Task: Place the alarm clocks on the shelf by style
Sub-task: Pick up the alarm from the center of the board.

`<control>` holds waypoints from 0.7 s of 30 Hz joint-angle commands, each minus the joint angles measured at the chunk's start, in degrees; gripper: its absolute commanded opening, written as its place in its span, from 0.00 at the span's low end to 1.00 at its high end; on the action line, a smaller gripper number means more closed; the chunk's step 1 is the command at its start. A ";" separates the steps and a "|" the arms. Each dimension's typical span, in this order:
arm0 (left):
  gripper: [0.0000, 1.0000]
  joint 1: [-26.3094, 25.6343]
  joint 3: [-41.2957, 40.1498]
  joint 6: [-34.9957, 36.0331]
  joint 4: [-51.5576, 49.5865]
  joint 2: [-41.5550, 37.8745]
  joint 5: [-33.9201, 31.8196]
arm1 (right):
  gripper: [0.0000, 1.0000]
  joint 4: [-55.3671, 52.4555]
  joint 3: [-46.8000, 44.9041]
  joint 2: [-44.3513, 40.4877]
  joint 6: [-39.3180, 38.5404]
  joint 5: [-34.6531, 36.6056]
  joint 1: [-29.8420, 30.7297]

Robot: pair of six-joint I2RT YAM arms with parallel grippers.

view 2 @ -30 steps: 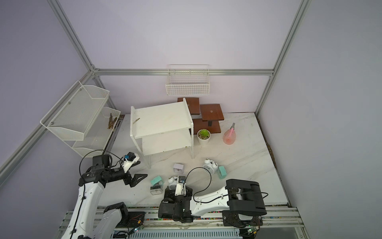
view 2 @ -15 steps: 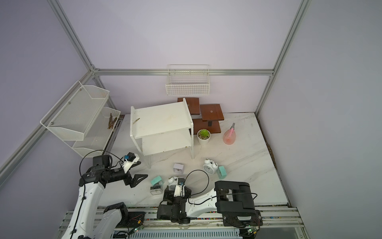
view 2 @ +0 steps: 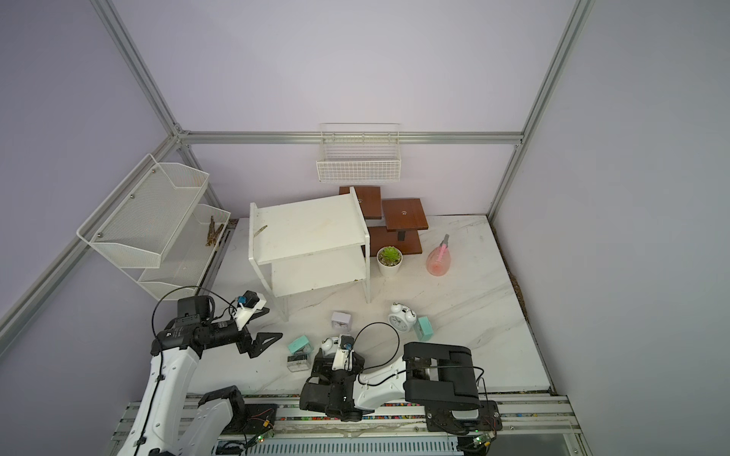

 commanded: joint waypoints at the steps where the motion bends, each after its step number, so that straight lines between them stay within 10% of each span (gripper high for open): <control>1: 1.00 -0.13 0.21 0.15 1.08 0.04 1.16 | 1.00 3.46 -0.21 1.29 -2.48 0.46 -0.60; 21: 1.00 -0.14 -0.05 0.11 1.86 0.34 0.67 | 0.68 3.80 -1.08 -1.20 -7.89 1.88 -0.70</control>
